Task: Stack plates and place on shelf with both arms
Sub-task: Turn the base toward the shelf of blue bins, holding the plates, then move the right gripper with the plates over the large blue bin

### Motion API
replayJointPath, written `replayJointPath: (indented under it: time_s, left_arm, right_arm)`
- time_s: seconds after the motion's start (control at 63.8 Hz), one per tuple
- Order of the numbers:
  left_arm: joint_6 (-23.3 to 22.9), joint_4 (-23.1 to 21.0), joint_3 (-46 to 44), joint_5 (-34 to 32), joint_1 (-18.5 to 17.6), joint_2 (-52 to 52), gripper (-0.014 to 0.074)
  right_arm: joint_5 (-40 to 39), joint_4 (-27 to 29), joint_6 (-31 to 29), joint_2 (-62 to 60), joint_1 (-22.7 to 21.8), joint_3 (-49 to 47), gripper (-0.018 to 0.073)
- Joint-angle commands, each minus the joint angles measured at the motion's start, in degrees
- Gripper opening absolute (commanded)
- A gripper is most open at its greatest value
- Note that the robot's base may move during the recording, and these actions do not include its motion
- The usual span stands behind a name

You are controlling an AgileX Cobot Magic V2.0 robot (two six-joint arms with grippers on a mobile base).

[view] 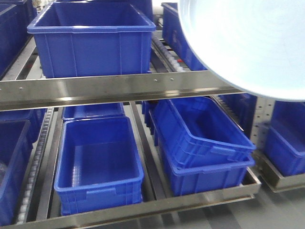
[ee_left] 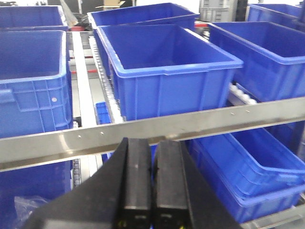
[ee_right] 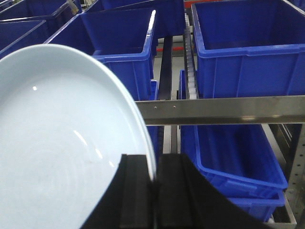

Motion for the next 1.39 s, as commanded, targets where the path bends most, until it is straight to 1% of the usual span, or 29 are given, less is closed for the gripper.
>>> replayJointPath:
  time_s: [0.0, 1.378]
  left_arm:
    - [-0.19, -0.04, -1.61, -5.30, 0.06, 0.69, 0.0080]
    - [-0.19, -0.04, -1.61, -5.30, 0.06, 0.69, 0.0080]
  right_arm:
    - [-5.66, 0.16, 0.09, -0.04, -0.39, -1.71, 0.0036]
    - [-5.66, 0.16, 0.09, -0.04, -0.39, -1.71, 0.0036]
